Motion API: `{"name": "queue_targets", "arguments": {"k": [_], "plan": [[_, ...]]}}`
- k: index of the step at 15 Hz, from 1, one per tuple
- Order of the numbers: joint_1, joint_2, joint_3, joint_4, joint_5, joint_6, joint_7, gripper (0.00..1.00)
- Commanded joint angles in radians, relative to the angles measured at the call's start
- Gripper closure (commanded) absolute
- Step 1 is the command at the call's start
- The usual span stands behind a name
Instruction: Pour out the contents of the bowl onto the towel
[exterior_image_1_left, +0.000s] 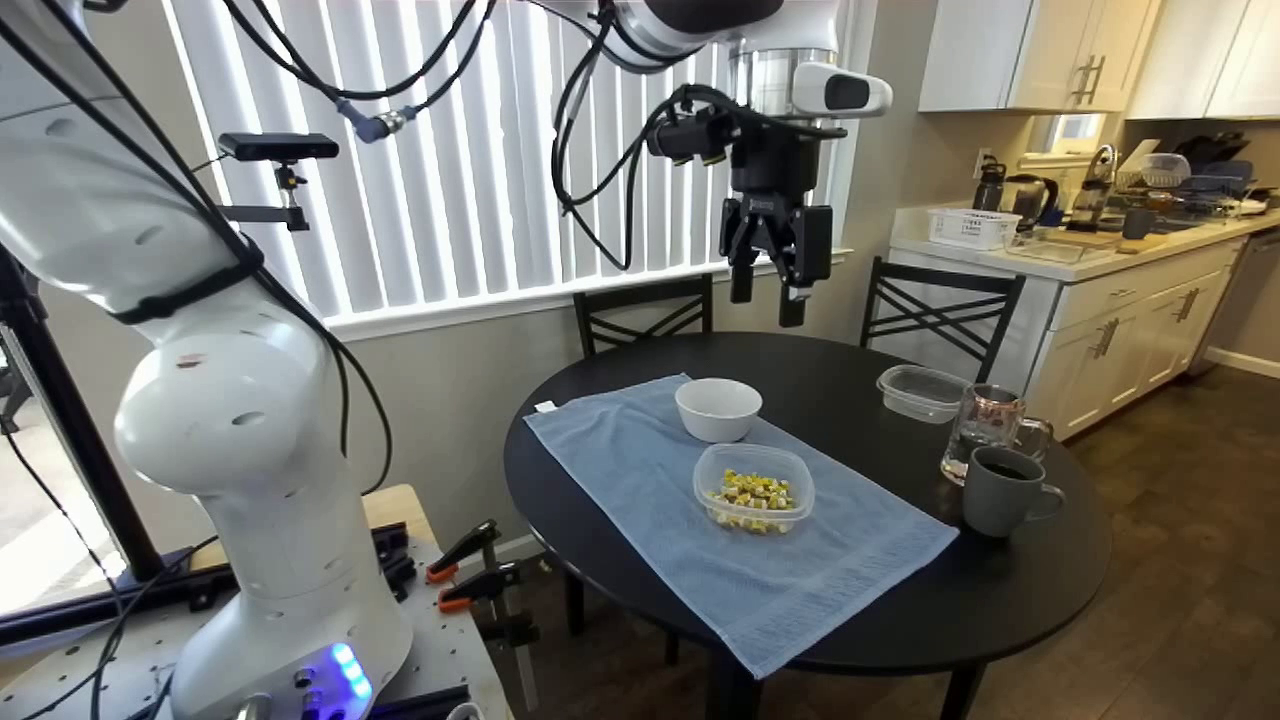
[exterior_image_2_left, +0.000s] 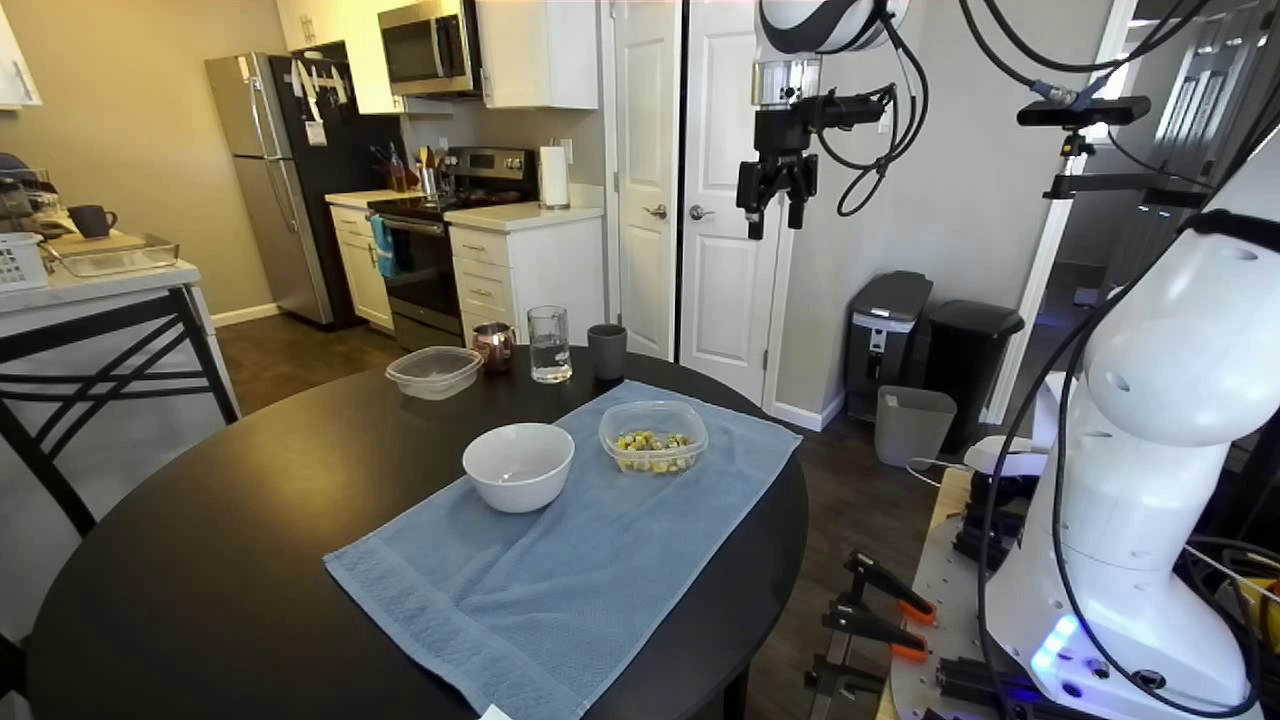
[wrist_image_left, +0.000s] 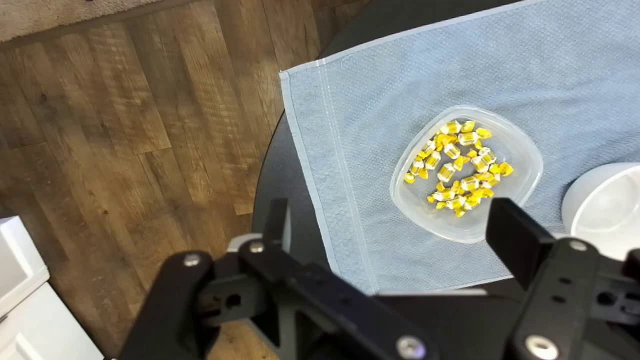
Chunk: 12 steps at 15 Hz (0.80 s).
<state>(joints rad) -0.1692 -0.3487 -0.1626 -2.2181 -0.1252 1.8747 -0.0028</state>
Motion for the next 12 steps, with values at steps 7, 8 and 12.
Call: {"name": "queue_targets", "arguments": {"k": [7,8,12], "plan": [[-0.002,0.114,0.000,0.025,-0.009,0.080,0.022,0.00],[-0.001,0.160,-0.012,0.028,0.011,0.090,0.005,0.00],[-0.003,0.312,-0.024,0.017,0.041,0.163,-0.009,0.00]]}}
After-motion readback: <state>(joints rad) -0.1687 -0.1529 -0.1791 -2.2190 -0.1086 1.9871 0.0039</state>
